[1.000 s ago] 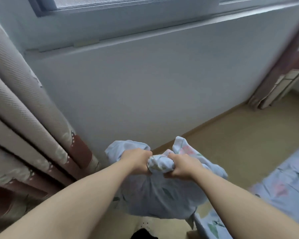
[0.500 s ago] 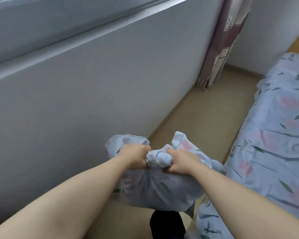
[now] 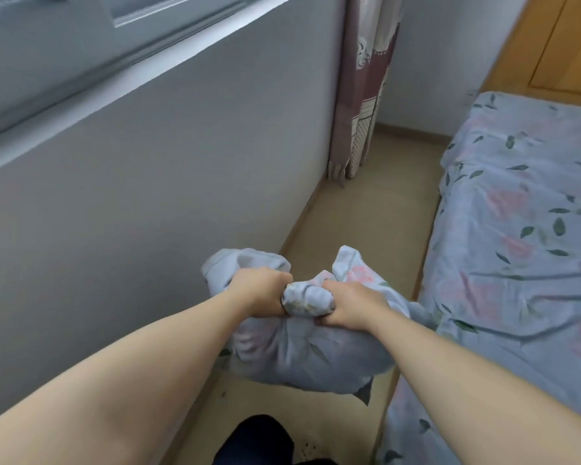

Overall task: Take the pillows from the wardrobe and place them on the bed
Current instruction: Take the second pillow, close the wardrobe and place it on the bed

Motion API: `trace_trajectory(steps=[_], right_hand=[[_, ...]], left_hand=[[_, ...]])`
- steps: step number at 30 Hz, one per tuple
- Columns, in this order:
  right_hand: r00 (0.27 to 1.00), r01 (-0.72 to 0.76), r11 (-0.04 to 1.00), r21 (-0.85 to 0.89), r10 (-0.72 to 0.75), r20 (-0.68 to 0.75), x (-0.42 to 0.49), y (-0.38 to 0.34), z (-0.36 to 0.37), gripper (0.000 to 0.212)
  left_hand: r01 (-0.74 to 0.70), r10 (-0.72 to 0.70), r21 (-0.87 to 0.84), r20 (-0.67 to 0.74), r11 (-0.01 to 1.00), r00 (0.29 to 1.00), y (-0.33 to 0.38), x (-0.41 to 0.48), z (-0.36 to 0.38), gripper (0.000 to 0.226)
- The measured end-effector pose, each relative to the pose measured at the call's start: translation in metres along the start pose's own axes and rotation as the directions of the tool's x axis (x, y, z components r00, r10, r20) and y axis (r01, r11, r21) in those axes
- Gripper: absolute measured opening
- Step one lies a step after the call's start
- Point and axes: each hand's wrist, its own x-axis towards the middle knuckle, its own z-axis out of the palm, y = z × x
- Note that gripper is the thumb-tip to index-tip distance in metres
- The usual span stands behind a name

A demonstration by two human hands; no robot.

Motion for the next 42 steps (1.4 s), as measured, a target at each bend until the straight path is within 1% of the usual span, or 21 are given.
trace_trajectory(steps=[4, 9, 10, 13, 15, 17, 21, 25, 28, 31, 35, 40, 42], right_hand=[[0.998, -0.051, 0.998, 0.021, 0.052, -0.036, 0.033, 0.033, -0.031, 0.039], [0.988, -0.147, 0.989, 0.034, 0.149, -0.047, 0.093, 0.083, -0.077, 0.041], [0.987, -0.153, 0.988, 0.031, 0.155, -0.044, 0.095, 0.085, -0.083, 0.041], [0.976, -0.209, 0.975, 0.078, 0.213, -0.046, 0.128, 0.104, -0.116, 0.040], [0.967, -0.245, 0.965, 0.090, 0.250, -0.049, 0.148, 0.115, -0.138, 0.042], [0.954, -0.281, 0.952, 0.123, 0.290, -0.069, 0.169, 0.131, -0.160, 0.045], [0.939, -0.315, 0.935, 0.161, 0.332, -0.089, 0.197, 0.156, -0.193, 0.044], [0.926, -0.338, 0.917, 0.212, 0.365, -0.099, 0.230, 0.198, -0.233, 0.046], [0.929, -0.327, 0.920, 0.217, 0.354, -0.103, 0.250, 0.221, -0.256, 0.047], [0.928, -0.327, 0.918, 0.226, 0.357, -0.109, 0.276, 0.261, -0.286, 0.048], [0.934, -0.311, 0.922, 0.231, 0.342, -0.106, 0.299, 0.314, -0.329, 0.047], [0.932, -0.298, 0.922, 0.248, 0.337, -0.133, 0.321, 0.369, -0.381, 0.038], [0.926, -0.296, 0.922, 0.247, 0.341, -0.163, 0.332, 0.387, -0.402, 0.042]], left_hand=[[-0.074, 0.075, 0.014, -0.017, 0.997, 0.997, -0.003, 0.069, -0.020, 0.030], [-0.160, 0.160, -0.002, 0.007, 0.987, 0.987, -0.009, 0.174, -0.051, 0.029], [-0.171, 0.171, 0.001, 0.014, 0.985, 0.985, -0.007, 0.181, -0.054, 0.028], [-0.214, 0.214, -0.014, 0.065, 0.977, 0.975, -0.011, 0.236, -0.082, 0.025], [-0.236, 0.236, -0.005, 0.102, 0.972, 0.966, -0.013, 0.270, -0.101, 0.025], [-0.272, 0.268, 0.017, 0.110, 0.962, 0.957, -0.012, 0.304, -0.124, 0.027], [-0.272, 0.267, 0.064, 0.079, 0.960, 0.960, -0.007, 0.351, -0.159, 0.028], [-0.287, 0.280, 0.077, 0.095, 0.955, 0.955, 0.005, 0.415, -0.193, 0.029], [-0.283, 0.275, 0.074, 0.108, 0.956, 0.955, 0.011, 0.448, -0.210, 0.031], [-0.251, 0.240, 0.095, 0.114, 0.963, 0.964, 0.026, 0.497, -0.231, 0.034], [-0.230, 0.217, 0.073, 0.152, 0.970, 0.964, 0.055, 0.555, -0.263, 0.034], [-0.242, 0.229, 0.105, 0.117, 0.965, 0.966, 0.084, 0.621, -0.298, 0.033], [-0.256, 0.250, 0.127, 0.059, 0.958, 0.966, 0.092, 0.648, -0.311, 0.037]])
